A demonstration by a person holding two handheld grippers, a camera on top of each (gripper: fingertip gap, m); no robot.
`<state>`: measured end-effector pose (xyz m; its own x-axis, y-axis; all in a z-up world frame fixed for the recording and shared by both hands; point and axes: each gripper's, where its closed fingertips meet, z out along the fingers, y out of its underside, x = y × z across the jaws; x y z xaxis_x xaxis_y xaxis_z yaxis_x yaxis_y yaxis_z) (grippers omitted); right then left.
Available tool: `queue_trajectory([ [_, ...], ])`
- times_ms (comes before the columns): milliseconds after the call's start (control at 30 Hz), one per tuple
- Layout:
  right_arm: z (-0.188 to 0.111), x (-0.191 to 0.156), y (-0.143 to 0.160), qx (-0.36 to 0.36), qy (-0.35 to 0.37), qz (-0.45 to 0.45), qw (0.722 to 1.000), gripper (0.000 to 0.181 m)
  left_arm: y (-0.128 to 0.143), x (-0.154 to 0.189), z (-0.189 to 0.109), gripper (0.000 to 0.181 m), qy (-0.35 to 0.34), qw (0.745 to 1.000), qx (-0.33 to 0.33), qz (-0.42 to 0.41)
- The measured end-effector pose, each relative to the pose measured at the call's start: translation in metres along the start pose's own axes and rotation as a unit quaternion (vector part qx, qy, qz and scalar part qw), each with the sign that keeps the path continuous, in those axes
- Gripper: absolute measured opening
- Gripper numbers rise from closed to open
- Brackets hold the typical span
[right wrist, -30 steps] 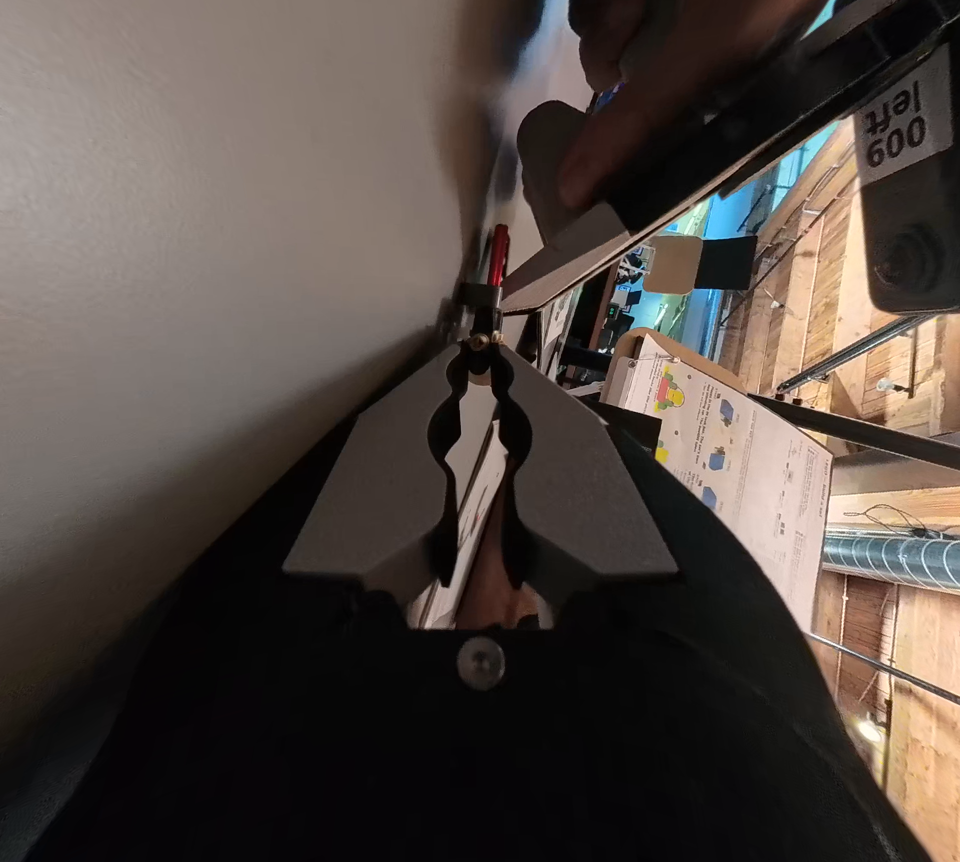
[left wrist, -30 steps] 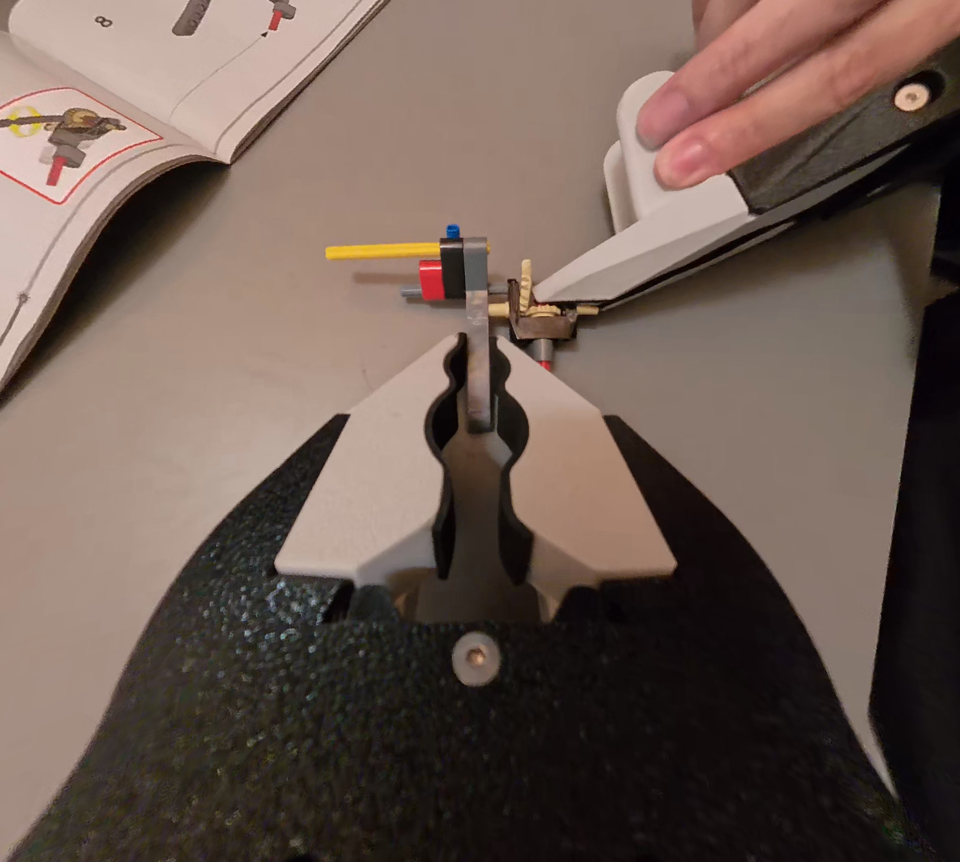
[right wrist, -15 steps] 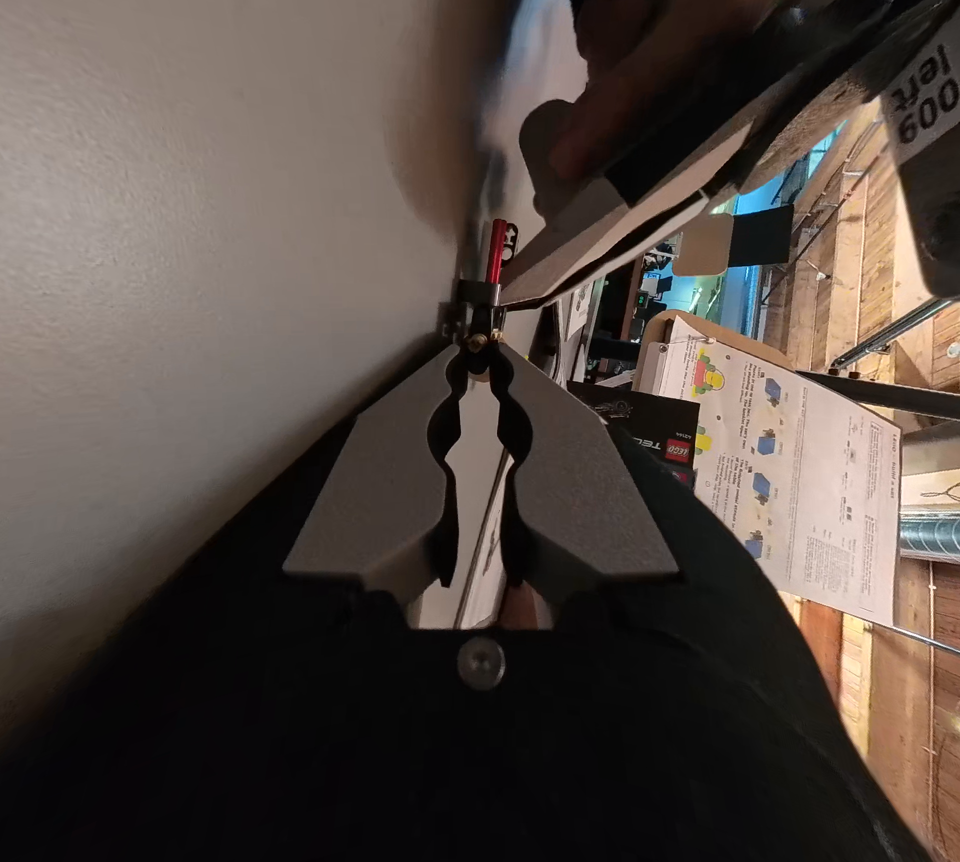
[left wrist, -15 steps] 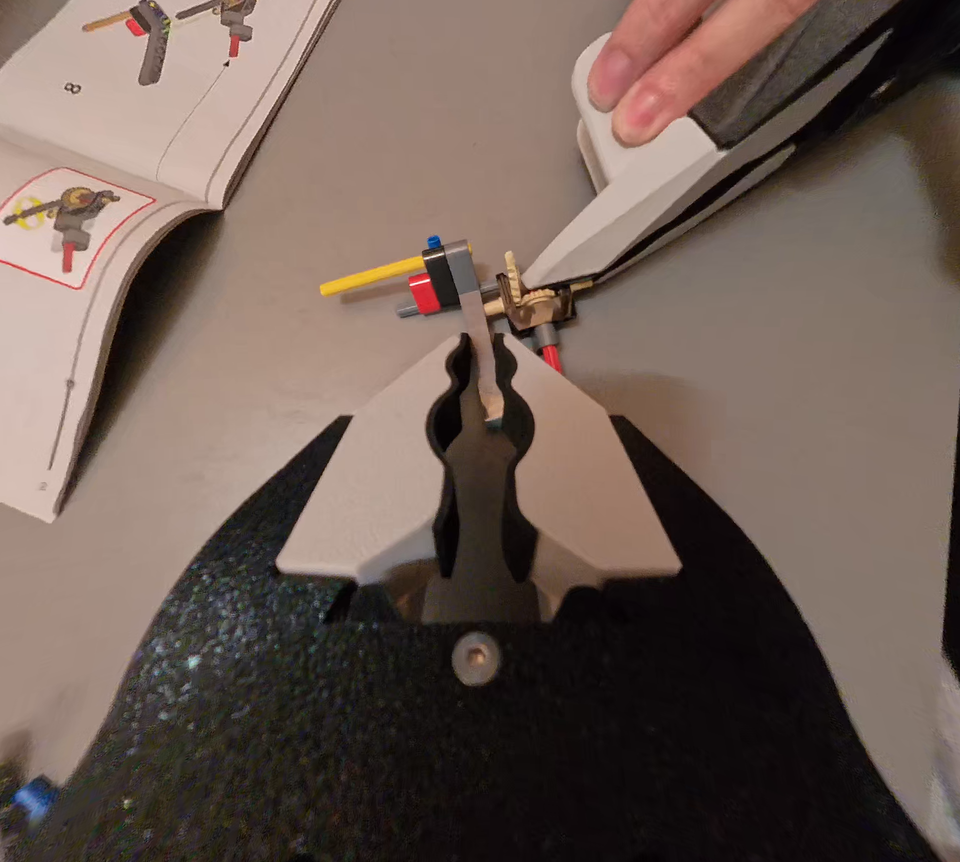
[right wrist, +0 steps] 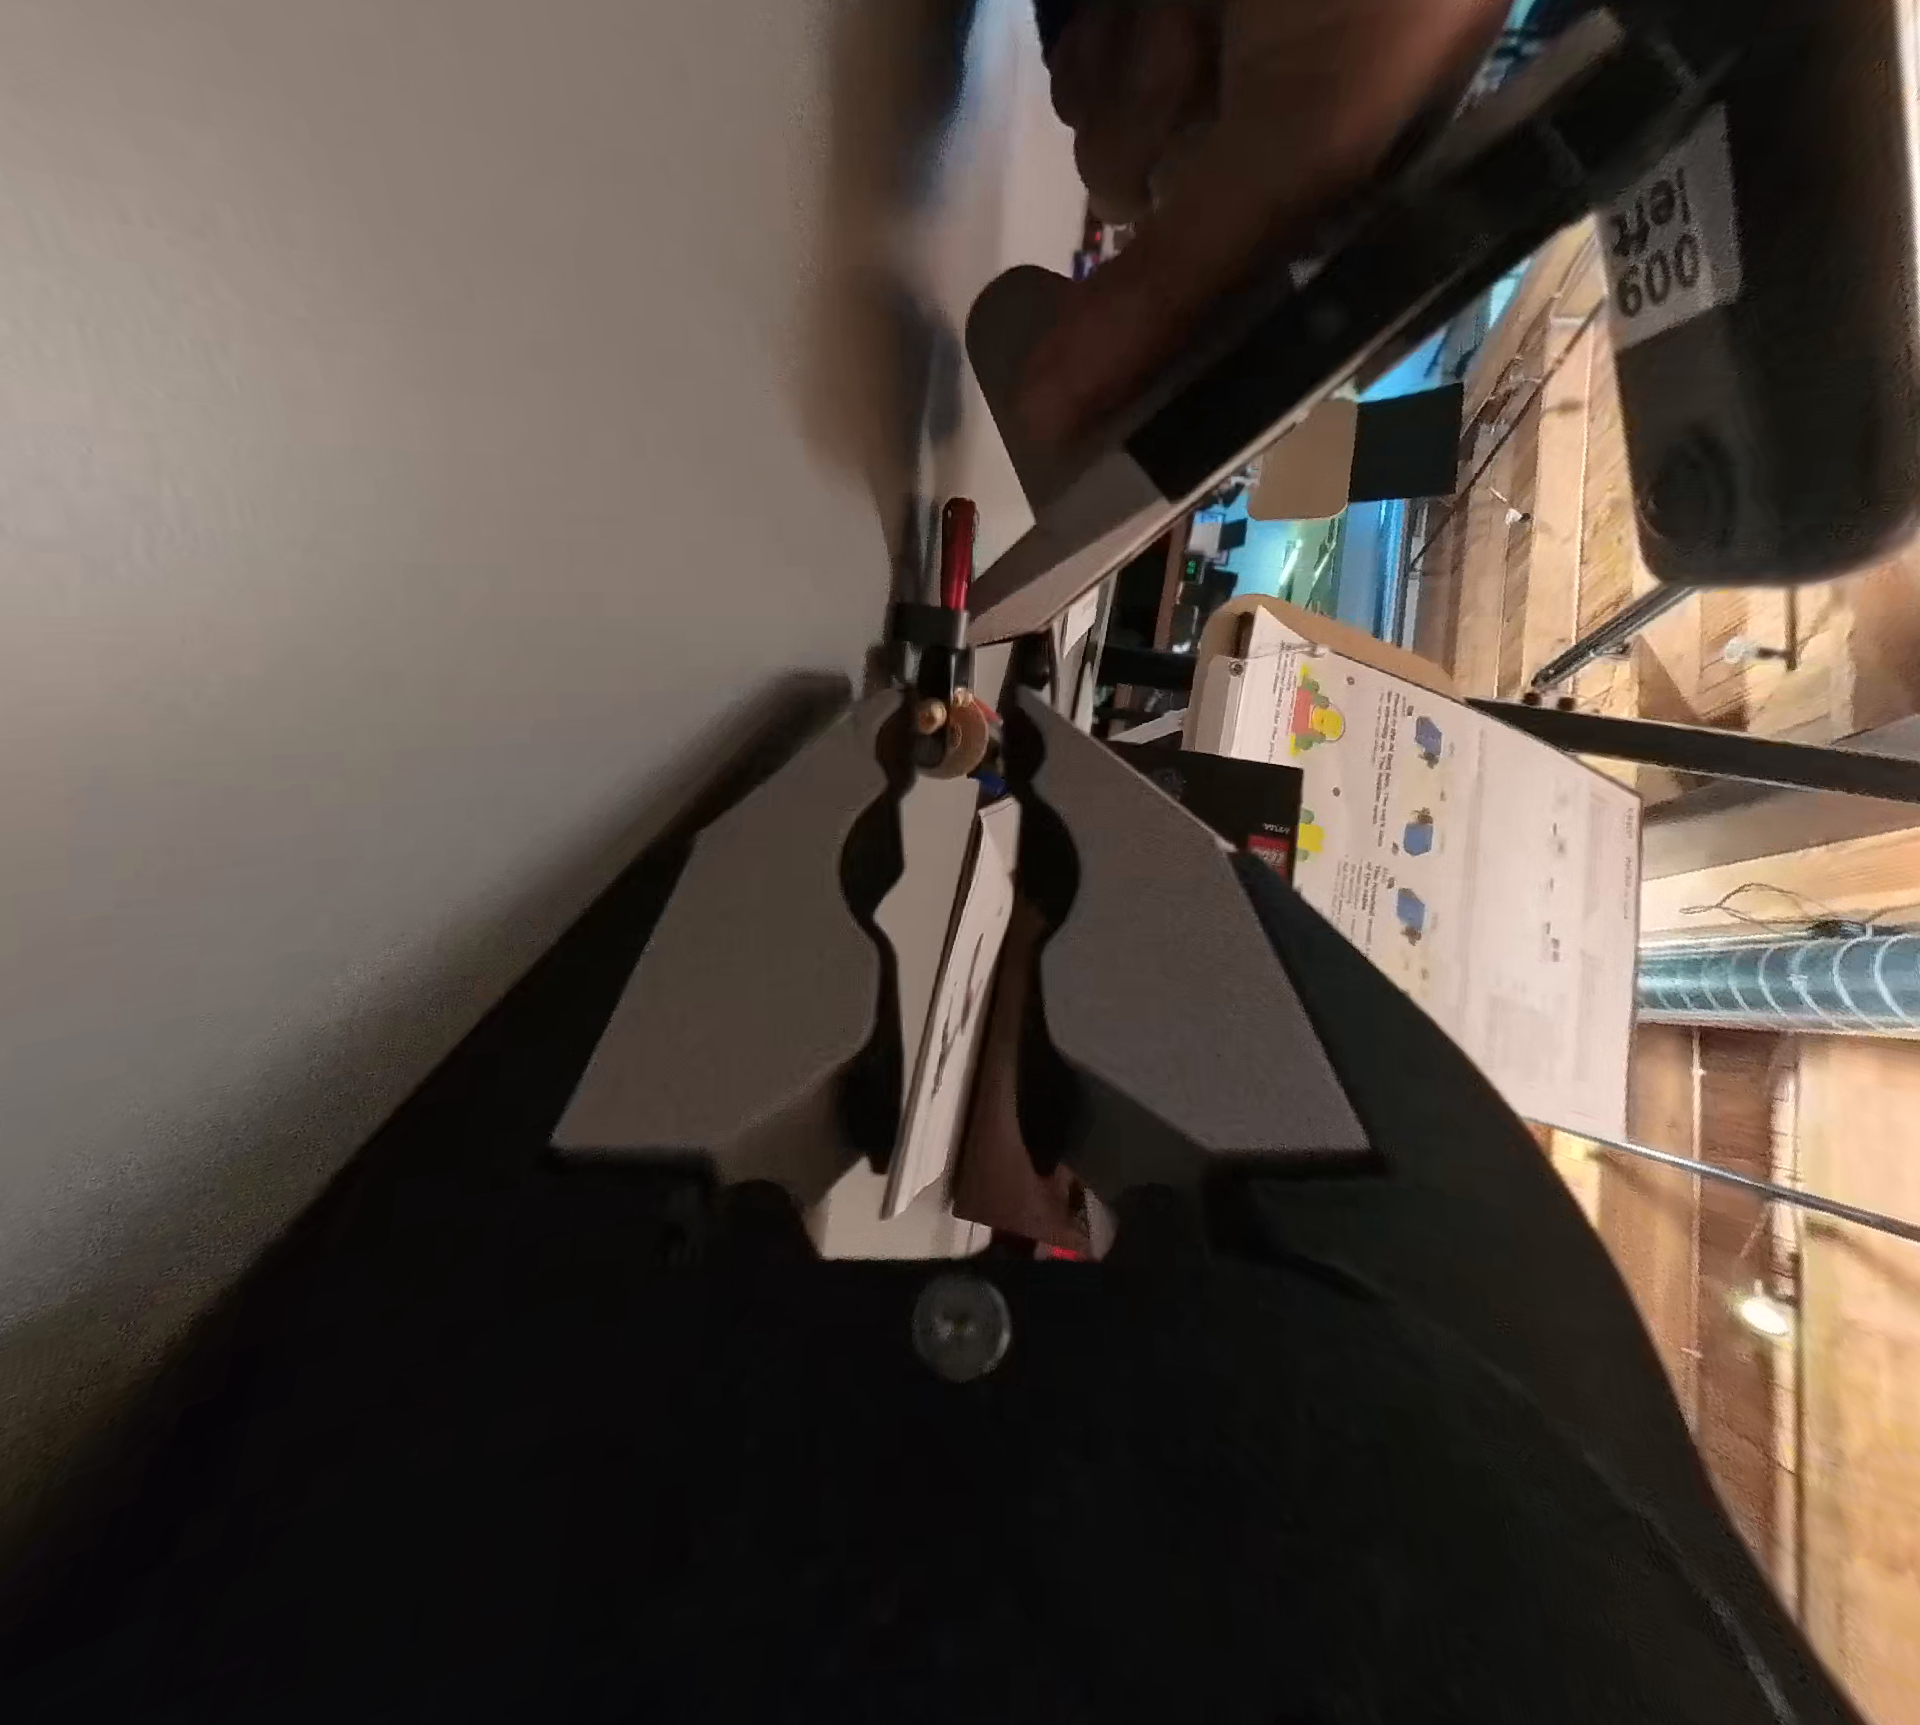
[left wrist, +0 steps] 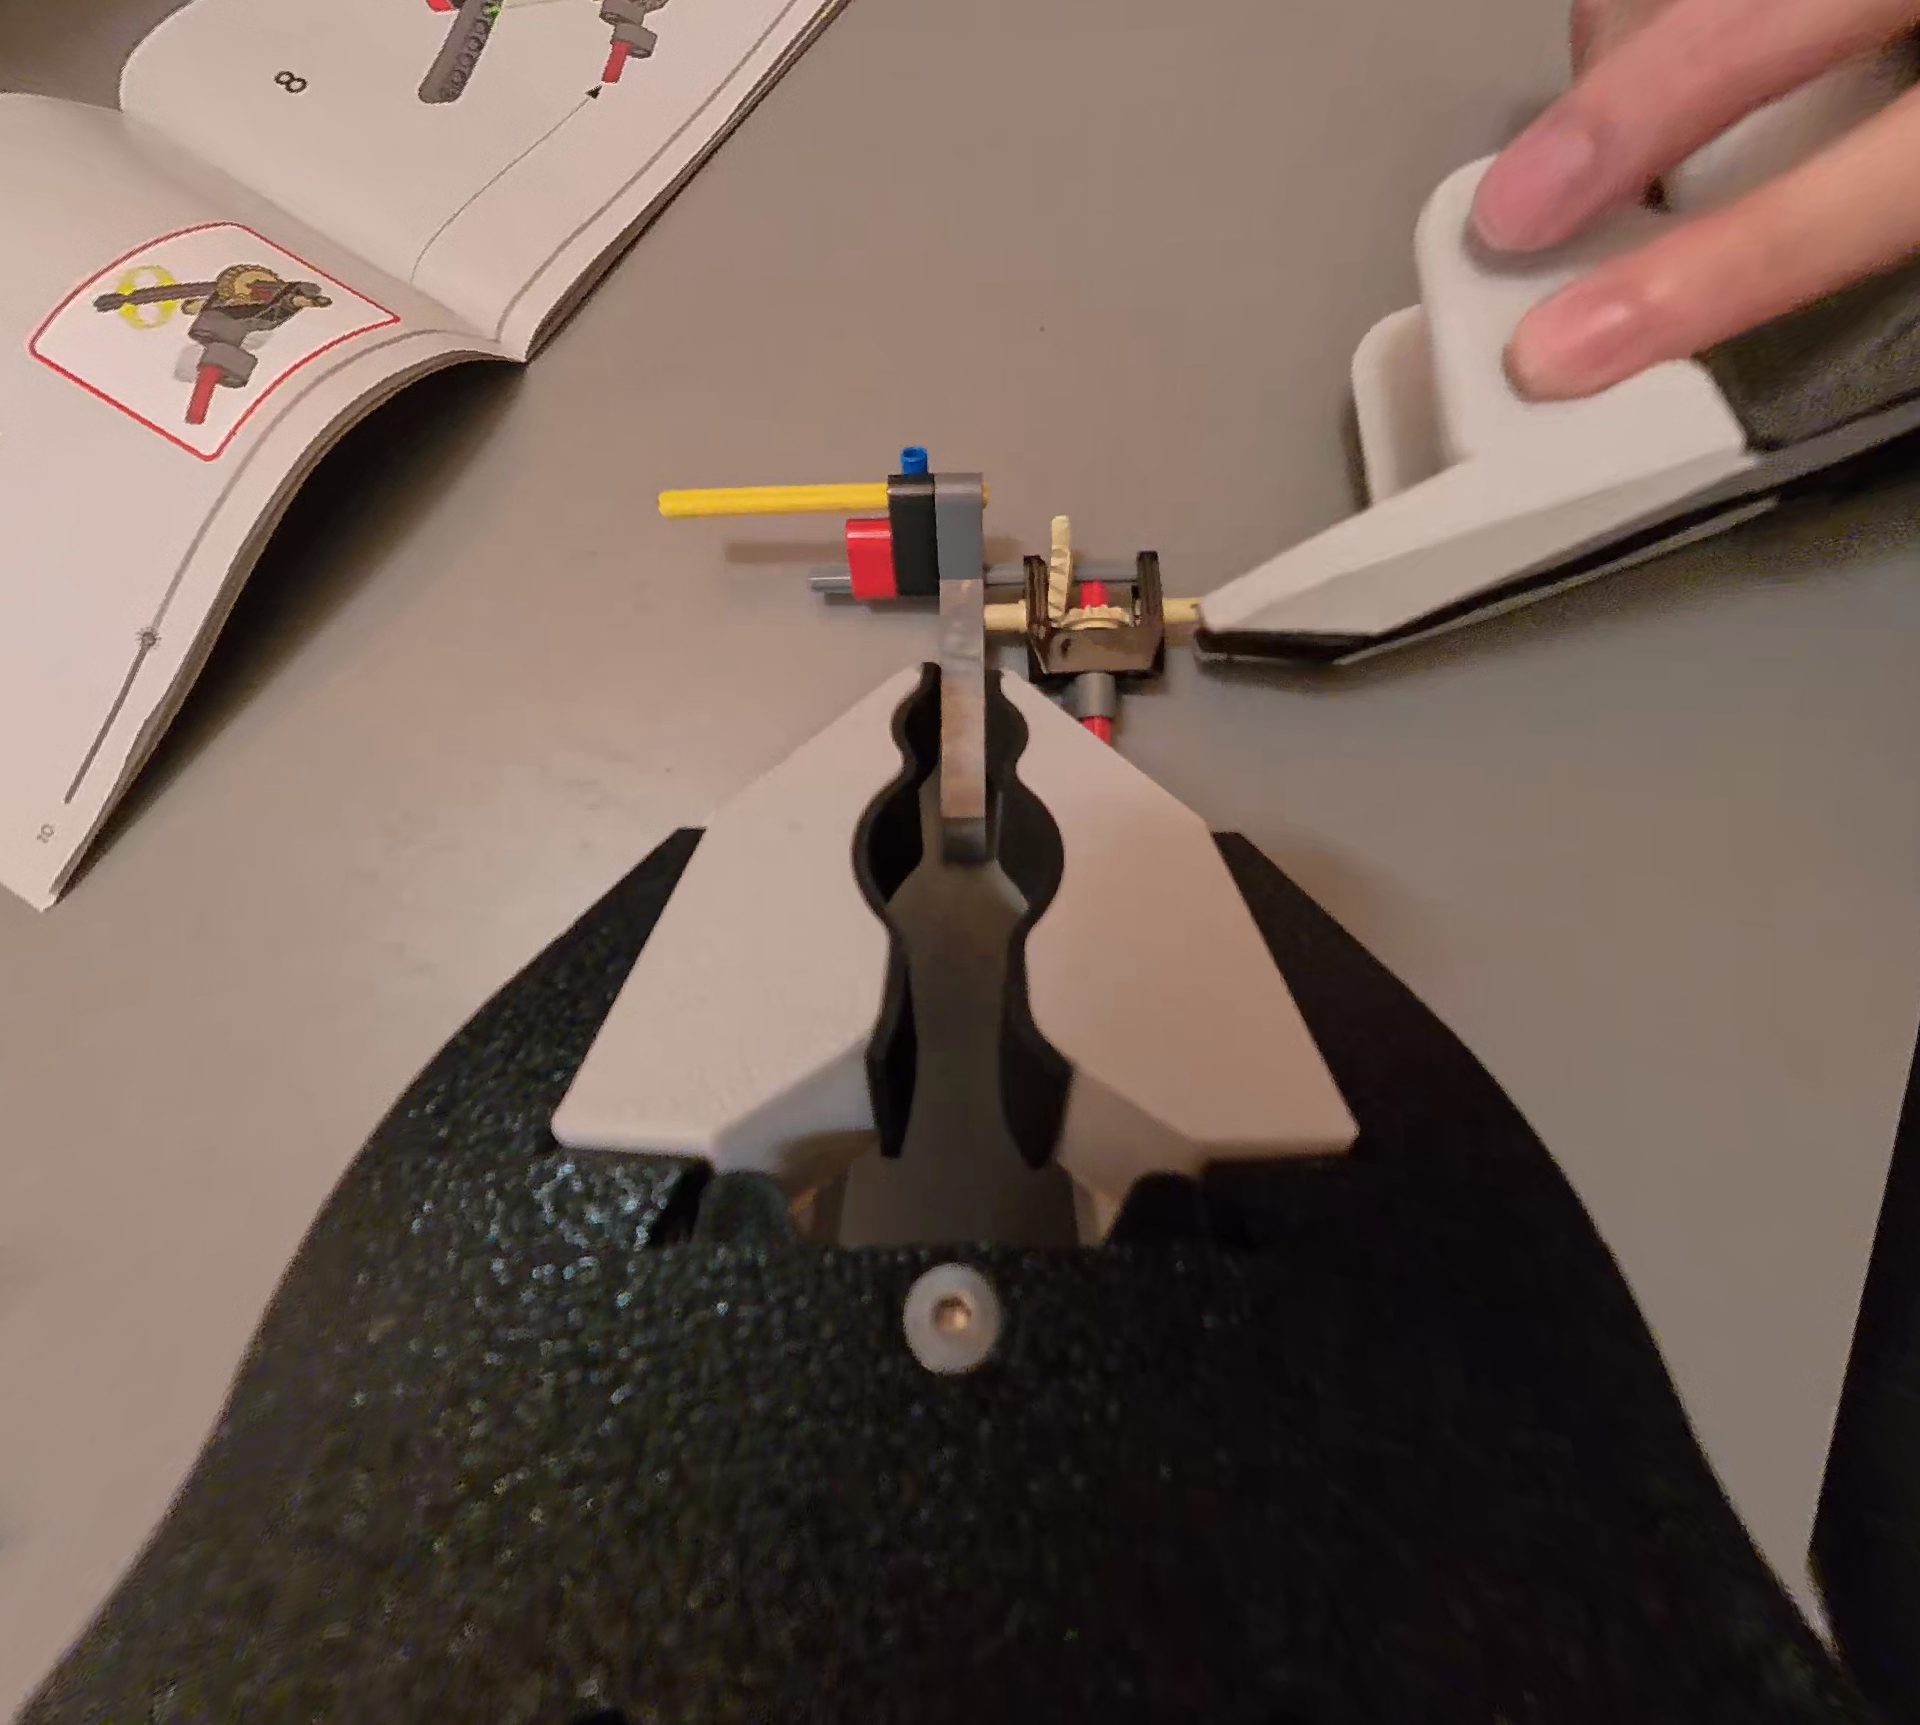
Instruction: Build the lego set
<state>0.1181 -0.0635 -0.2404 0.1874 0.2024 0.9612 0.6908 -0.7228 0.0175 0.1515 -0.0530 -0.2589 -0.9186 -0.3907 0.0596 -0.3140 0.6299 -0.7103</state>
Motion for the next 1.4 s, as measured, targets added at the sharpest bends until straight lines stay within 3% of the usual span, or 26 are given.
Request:
queue_trajectory([
  [133,0.011,0.000,0.000,-0.016,-0.016,0.013,1.000,0.019,0.000,0.000,0.000,0.006,0.007,1.000,-0.001,-0.003],
  [233,0.016,-0.004,-0.001,-0.025,-0.035,0.026,0.999,0.006,0.000,0.000,0.000,0.006,0.009,1.000,-0.002,-0.005],
  [333,0.016,-0.004,0.000,-0.025,-0.034,0.042,0.998,0.007,0.000,0.000,0.000,0.006,0.010,1.000,0.001,0.011],
  [600,0.019,-0.002,0.004,-0.011,-0.032,0.077,0.996,0.006,-0.003,-0.003,0.000,0.010,0.068,0.998,0.002,0.013],
  [1000,0.021,-0.001,0.006,-0.002,-0.042,0.114,0.993,0.007,-0.008,-0.006,0.007,0.006,0.059,0.996,-0.005,0.067],
  [1200,0.021,-0.001,0.007,-0.010,-0.046,0.128,0.991,0.007,-0.007,-0.011,0.005,0.008,0.027,0.984,-0.014,0.176],
  [1400,0.022,0.000,0.008,-0.008,-0.049,0.142,0.989,0.007,-0.007,-0.010,0.006,0.007,0.022,0.991,0.006,0.129],
])
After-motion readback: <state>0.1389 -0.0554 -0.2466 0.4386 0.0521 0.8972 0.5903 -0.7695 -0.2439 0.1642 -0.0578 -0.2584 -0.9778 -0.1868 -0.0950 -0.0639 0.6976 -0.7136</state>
